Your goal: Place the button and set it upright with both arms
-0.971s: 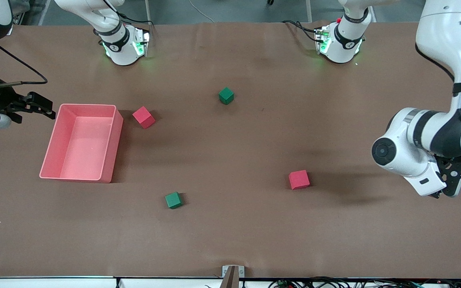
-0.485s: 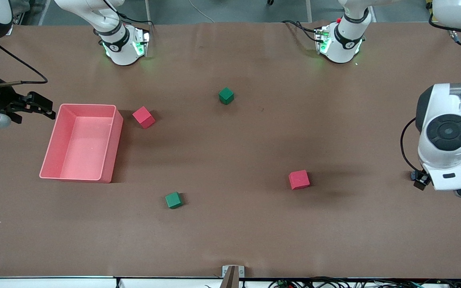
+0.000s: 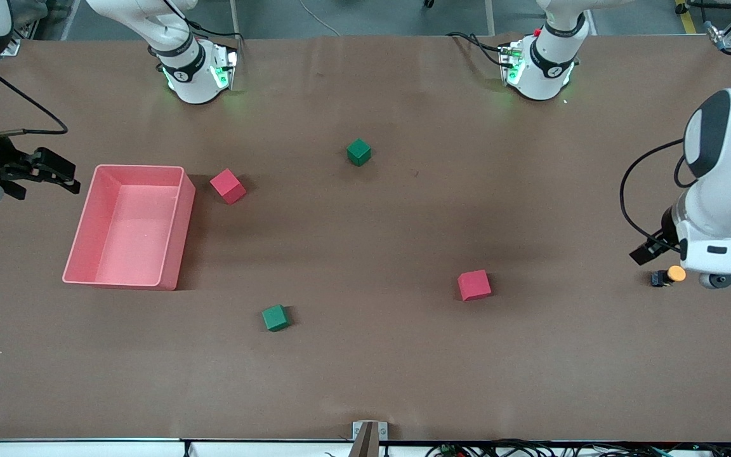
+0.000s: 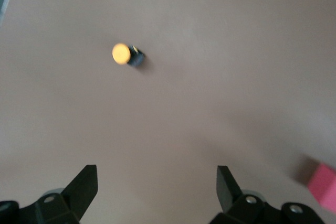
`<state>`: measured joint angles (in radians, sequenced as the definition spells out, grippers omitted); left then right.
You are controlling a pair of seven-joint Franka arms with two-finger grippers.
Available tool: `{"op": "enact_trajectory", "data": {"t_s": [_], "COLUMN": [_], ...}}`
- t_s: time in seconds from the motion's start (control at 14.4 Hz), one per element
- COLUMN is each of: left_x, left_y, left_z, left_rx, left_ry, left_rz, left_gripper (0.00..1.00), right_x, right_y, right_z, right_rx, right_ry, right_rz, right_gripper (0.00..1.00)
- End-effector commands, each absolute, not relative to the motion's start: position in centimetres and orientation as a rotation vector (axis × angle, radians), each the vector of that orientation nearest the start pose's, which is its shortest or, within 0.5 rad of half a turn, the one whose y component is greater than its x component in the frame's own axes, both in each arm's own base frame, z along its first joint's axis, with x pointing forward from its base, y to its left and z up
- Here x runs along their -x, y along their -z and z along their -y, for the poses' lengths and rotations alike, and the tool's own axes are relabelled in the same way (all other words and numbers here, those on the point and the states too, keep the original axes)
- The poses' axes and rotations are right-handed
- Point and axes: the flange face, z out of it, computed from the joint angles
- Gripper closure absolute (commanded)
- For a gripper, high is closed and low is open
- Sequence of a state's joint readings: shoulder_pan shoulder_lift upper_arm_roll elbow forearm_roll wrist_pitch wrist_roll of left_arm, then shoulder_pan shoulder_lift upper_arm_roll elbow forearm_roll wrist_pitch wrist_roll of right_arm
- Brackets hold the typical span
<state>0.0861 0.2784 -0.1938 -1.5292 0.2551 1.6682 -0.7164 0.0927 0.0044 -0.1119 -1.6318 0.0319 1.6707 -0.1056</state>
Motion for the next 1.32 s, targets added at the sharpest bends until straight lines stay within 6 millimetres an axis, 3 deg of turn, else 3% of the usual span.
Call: {"op": "enact_trajectory", "data": {"t_s": [0.0,0.55,0.97,1.25], "left_x": [-62.0,-59.5,-58.4,-58.0], "left_y": [-52.1,-56.9,-58.8,-59.4], "left_z": [1.9,3.3,3.9,6.6], "left_rx": [2.889,3.04,3.15,3.167], "left_ry": [-0.174,-0.212,-0.194,-0.174], "left_rz": [0.766,0.706,0.305,0.104], "left_gripper": [0.0,0.0,0.0,0.0], "right_x": [-56.5,-56.3,-55.8,-55.3], "right_y": [-60.9,-60.7,-60.5,-60.9], "right_z": [1.7,2.6,3.5,4.1], "right_rx": [3.11,3.111,3.11,3.107], "right_ry": [0.075,0.061,0.019,0.003], "right_rz": [0.096,0.085,0.062,0.045], "right_gripper": [0.0,0.0,0.0,0.0]}}
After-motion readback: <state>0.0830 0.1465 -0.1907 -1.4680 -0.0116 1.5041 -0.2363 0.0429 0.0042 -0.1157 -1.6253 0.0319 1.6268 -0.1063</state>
